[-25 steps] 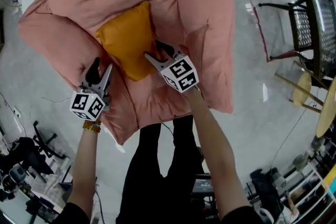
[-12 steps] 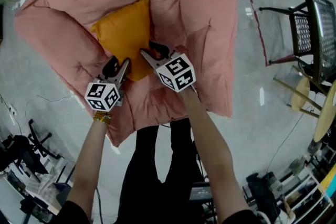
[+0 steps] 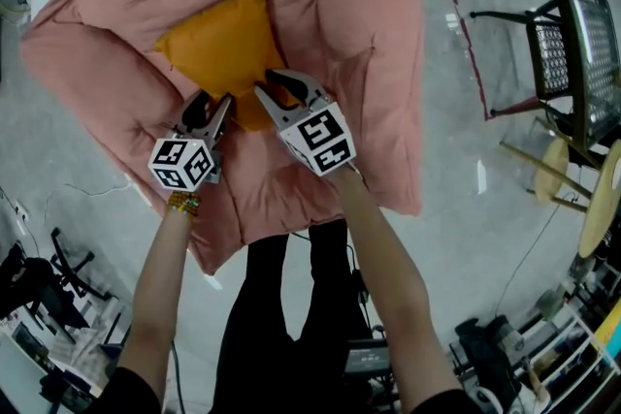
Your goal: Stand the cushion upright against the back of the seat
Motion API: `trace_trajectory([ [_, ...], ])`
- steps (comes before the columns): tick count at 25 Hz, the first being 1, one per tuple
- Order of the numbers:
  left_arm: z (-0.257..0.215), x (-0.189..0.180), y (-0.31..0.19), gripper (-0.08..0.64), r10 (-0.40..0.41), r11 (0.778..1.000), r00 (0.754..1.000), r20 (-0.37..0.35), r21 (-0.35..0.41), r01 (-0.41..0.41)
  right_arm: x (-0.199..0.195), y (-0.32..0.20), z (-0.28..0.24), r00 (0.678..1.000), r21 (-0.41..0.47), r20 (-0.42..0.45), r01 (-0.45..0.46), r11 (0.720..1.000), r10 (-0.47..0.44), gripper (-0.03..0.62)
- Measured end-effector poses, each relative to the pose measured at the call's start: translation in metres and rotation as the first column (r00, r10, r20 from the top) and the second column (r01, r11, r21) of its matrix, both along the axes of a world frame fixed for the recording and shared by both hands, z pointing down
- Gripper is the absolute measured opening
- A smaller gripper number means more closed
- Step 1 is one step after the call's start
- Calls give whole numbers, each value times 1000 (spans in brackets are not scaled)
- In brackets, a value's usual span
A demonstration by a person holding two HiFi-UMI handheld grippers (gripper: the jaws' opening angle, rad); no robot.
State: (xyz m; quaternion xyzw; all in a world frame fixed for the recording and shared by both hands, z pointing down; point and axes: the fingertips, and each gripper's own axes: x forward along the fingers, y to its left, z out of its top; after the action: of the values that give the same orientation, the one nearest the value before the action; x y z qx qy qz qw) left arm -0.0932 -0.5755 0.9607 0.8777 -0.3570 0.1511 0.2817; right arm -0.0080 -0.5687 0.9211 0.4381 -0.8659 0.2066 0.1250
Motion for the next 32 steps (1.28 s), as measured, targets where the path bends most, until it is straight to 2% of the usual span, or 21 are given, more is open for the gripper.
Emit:
trace_trajectory([
  [3,-3,-2,3,221,22,1000,1000,14,15,-22,1,2,-2,1000,19,-9,-17,1000,17,126],
  [8,-21,1,22,221,107,989,994,38,98,-111,19,20,-7,999,10,-1,-39,999,39,140],
  [13,-47,-20,45,218,64,989,997,49,129,-70,21,42,-34,1000,22,-8,-24,999,24,138],
  [14,-55,-25,53,198,53,989,997,53,135,-60,17,48,-42,1000,24,-3,-23,999,24,137],
  [19,-132,-28,70,74,41,978,997,65,204,-53,4,58,-109,999,26,40,6,1000,-7,94],
  [25,-221,-8,96,40,-34,968,999,40,251,23,4,94,-198,996,72,18,82,994,-84,80],
  [32,-290,21,166,31,-42,957,997,64,289,21,-10,156,-276,990,125,11,139,982,-141,74],
])
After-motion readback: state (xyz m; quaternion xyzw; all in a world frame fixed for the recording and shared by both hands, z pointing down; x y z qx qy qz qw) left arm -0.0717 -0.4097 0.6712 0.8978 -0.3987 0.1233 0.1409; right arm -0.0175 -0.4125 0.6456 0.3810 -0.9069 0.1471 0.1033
